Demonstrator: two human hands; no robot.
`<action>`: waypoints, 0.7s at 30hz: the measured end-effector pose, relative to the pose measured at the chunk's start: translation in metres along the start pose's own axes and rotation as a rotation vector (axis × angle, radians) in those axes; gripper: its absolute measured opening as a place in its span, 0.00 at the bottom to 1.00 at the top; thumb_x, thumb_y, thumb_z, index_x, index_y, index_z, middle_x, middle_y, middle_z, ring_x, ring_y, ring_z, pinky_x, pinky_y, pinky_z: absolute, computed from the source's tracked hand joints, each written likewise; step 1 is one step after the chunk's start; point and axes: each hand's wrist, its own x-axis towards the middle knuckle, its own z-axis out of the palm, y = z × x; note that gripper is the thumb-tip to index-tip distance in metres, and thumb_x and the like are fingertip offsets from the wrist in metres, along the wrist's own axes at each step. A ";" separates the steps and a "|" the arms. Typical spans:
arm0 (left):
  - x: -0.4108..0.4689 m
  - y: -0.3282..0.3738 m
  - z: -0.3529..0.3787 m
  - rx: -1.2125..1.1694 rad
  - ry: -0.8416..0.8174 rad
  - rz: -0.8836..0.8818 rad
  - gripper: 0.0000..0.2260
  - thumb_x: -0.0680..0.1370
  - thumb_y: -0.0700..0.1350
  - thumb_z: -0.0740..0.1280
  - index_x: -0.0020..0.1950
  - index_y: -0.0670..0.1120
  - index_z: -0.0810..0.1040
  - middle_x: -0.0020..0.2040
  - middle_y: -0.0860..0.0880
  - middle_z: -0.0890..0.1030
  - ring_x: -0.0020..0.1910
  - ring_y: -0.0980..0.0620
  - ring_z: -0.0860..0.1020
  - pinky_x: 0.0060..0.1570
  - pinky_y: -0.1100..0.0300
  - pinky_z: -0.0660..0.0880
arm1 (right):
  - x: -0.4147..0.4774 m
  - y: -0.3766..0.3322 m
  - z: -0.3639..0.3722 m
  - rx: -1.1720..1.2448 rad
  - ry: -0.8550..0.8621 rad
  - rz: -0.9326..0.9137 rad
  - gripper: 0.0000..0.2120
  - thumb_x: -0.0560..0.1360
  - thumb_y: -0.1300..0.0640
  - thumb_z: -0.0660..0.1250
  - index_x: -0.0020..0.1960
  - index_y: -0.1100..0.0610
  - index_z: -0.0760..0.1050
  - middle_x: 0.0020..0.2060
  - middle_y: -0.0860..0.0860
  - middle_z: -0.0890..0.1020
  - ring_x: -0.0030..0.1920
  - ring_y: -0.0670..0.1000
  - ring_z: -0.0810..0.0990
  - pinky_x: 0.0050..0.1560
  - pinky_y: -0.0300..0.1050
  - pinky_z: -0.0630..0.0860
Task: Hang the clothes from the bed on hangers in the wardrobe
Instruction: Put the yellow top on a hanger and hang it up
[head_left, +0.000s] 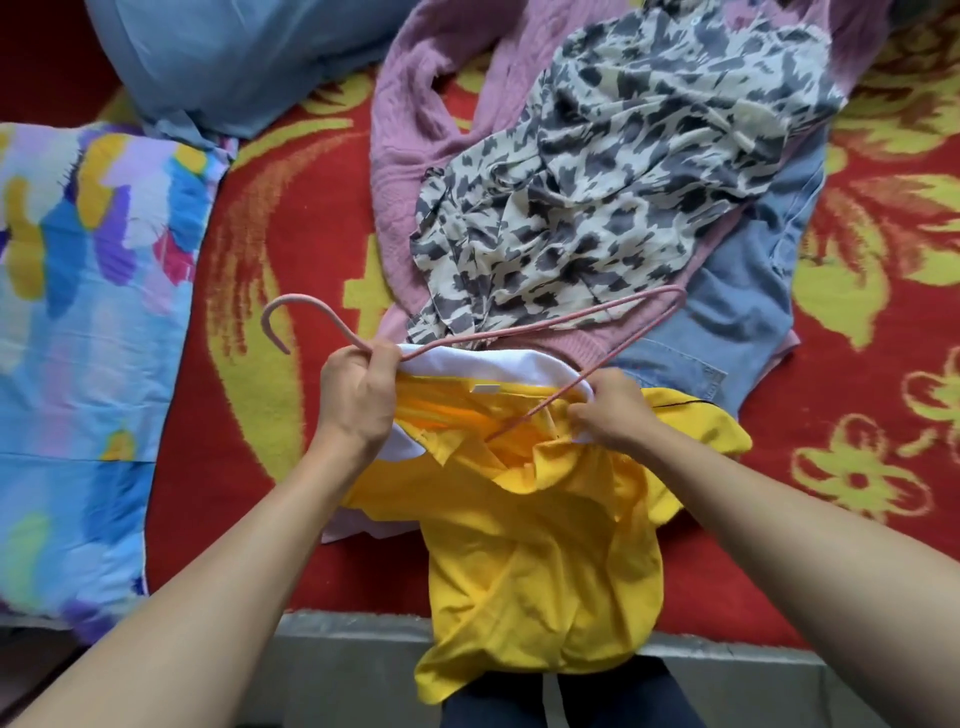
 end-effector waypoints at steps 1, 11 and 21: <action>0.000 -0.003 -0.004 0.029 -0.008 0.018 0.21 0.71 0.56 0.57 0.26 0.42 0.63 0.21 0.55 0.59 0.25 0.52 0.58 0.27 0.55 0.56 | -0.002 0.007 -0.010 -0.010 0.066 0.010 0.12 0.66 0.67 0.66 0.28 0.54 0.70 0.30 0.53 0.76 0.36 0.53 0.74 0.35 0.43 0.67; -0.015 0.027 0.016 0.327 -0.322 0.353 0.17 0.73 0.54 0.55 0.30 0.44 0.66 0.25 0.47 0.67 0.26 0.50 0.64 0.27 0.50 0.63 | -0.048 0.034 -0.133 0.426 0.132 0.168 0.14 0.70 0.77 0.64 0.48 0.63 0.80 0.32 0.56 0.78 0.29 0.51 0.72 0.23 0.35 0.71; -0.014 0.092 -0.003 0.345 -0.389 0.248 0.12 0.76 0.55 0.56 0.36 0.51 0.68 0.36 0.48 0.75 0.36 0.48 0.72 0.40 0.50 0.70 | -0.126 0.002 -0.138 -0.191 0.531 -0.164 0.11 0.63 0.61 0.56 0.37 0.57 0.77 0.31 0.52 0.79 0.36 0.58 0.78 0.40 0.51 0.74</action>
